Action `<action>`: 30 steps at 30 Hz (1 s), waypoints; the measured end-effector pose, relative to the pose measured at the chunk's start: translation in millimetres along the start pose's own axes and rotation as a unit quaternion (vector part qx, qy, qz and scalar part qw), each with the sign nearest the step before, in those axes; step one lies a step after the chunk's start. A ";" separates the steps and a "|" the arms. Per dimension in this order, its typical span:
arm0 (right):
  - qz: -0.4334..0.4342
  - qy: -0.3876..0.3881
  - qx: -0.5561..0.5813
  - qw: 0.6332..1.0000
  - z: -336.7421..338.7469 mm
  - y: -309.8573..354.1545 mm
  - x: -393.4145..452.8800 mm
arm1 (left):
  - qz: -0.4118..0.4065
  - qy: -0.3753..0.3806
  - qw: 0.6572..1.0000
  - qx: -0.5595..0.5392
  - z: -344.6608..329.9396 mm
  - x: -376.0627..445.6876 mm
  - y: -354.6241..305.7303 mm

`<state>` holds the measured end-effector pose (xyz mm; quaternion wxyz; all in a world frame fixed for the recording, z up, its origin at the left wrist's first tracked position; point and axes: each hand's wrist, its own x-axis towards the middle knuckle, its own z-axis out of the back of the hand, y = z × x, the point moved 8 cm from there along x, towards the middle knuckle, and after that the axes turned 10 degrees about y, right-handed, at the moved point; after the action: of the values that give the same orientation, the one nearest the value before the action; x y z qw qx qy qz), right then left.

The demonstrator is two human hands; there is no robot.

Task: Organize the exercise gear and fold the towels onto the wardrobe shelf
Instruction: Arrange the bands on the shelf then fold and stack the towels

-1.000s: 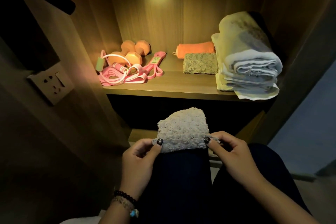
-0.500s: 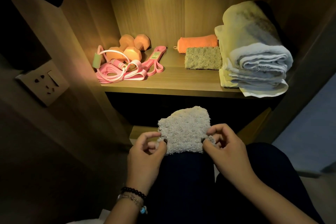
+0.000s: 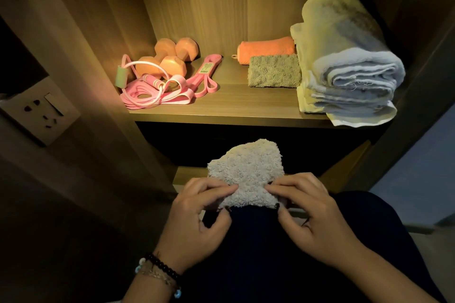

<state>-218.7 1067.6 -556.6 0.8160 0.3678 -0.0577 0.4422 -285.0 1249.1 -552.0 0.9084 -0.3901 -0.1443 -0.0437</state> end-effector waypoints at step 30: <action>-0.234 -0.072 0.107 0.964 0.3 -32.2 26.5 | 0.231 -0.133 0.960 -0.091 5.0 8.0 39.8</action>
<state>-178.0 1074.5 -562.9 0.8464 0.4868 0.0193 0.2152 -270.9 1280.5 -574.1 0.8269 -0.4964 -0.1648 0.2065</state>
